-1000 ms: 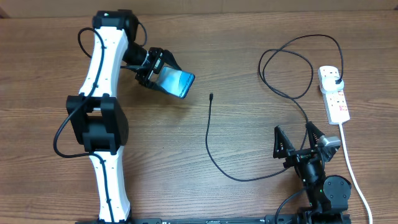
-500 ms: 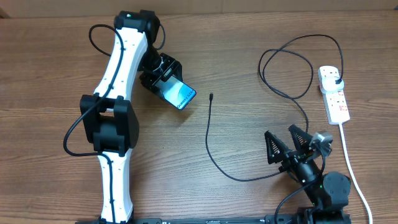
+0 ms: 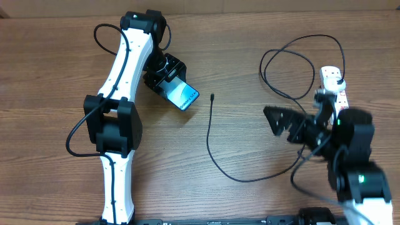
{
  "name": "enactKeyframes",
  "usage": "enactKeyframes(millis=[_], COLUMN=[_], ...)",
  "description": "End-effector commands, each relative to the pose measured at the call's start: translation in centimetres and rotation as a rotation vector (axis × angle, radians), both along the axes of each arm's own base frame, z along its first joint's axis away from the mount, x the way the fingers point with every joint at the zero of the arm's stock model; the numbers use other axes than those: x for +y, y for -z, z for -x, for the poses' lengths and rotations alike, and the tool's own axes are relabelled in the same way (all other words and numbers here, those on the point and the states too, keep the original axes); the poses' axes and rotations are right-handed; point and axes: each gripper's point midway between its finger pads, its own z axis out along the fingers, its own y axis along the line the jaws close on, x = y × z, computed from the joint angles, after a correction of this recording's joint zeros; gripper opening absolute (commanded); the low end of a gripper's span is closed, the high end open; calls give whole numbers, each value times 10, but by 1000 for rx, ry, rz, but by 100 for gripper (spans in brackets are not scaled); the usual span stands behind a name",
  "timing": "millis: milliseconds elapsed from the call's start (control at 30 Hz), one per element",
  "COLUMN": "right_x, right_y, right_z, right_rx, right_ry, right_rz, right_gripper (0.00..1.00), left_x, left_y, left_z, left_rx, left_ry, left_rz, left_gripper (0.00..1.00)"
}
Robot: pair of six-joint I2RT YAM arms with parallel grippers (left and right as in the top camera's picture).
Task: Plug charger to phone and switch on socket
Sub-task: 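Move the right gripper toward the phone's bottom edge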
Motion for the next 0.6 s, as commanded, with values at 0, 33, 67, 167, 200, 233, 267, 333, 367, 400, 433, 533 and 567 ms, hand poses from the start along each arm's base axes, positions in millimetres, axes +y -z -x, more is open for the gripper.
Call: enactKeyframes(millis=[0,33,67,167,200,233,267,333,367,400,433,533,567], right_x=[10,14,19,35,41,48,56,70,76,83,90,110,114], right_y=[-7,-5,-3,14,21,28,37,52,60,66,72,87,92], right_z=[-15,-19,-23,-36,-40,-44,-48,-55,-58,-61,-64,-70,-72], right_rx=[4,30,48,98,125,157,197,269,306,333,356,415,434], right_ry=[-44,-53,-67,-115,-123,-127,-128,-112,-97,-94,-90,-79,-64], right_rz=[-37,-76,-110,-136,-146,-161,-183,-223,-242,-260,-276,-315,-324], right_gripper=[100,100,100,100,100,100,100,95,93,91,89,80,77], left_x=[-4,-4,-5,-8,-10,-11,-13,-17,-20,-22,-24,-32,-34], left_y=[-9,-9,-9,-9,-9,-9,-9,-9,-9,-9,-9,-10,-10], left_z=[-4,-4,-4,-3,-2,-1,0,1,2,3,4,7,8], left_rx=[-20,-18,-15,-7,-2,1,4,7,11,14,18,28,33], left_ry=[-34,-42,-48,-63,-66,-69,-69,-70,-74,-76,-82,-90,-94], left_rz=[-6,-8,-9,-10,-7,-8,-9,-11,-13,-15,-16,-13,-9], left_gripper=[63,63,63,63,63,63,63,63,63,64,63,63,64])
